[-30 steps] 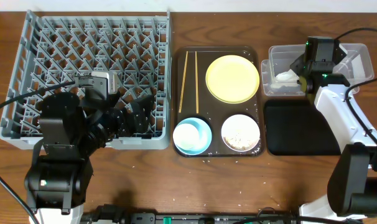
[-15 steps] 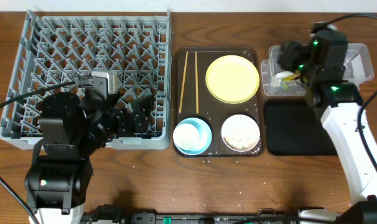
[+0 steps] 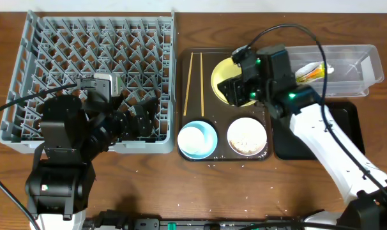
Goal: Sort waste into correct bins and load items into the dishwasher
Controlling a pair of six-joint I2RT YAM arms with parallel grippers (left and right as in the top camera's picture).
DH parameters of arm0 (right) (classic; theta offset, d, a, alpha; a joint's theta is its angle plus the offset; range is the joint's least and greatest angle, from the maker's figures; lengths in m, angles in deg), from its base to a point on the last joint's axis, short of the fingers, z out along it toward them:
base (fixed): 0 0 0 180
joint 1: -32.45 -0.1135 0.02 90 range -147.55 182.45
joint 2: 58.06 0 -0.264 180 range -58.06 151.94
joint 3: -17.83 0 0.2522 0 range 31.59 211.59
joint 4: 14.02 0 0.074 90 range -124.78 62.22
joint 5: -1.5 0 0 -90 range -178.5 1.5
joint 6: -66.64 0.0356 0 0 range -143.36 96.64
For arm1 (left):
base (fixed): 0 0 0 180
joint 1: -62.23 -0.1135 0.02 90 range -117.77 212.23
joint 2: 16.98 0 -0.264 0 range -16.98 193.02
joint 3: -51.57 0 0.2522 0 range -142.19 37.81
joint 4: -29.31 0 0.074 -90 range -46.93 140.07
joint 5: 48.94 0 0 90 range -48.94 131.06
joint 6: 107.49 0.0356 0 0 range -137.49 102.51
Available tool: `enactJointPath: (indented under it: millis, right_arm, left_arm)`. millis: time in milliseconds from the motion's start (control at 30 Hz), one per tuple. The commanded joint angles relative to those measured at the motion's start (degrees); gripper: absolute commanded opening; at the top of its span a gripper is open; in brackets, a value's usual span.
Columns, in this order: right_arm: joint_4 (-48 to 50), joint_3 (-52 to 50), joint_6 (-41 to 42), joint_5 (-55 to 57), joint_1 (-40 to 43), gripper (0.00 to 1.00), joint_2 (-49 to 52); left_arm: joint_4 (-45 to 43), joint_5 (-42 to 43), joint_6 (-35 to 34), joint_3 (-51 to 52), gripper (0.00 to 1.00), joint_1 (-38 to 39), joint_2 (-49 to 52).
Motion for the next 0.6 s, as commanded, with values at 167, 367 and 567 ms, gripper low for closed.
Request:
enactJointPath:
  millis: [167, 367, 567]
  right_arm:
    - [-4.37, 0.07, -2.14, 0.44, -1.25, 0.53, 4.24]
    - [-10.71, 0.07, -11.67, -14.64, -2.62, 0.57, 4.48]
    - [-19.74, 0.07, -15.98, -9.99, -8.39, 0.56, 4.52]
  left_arm:
    - [-0.02, -0.48, 0.52, -0.76, 0.96, -0.15, 0.02]
    - [0.04, -0.48, 0.52, -0.76, 0.96, -0.15, 0.00]
    - [0.66, -0.48, 0.52, -0.76, 0.96, -0.15, 0.02]
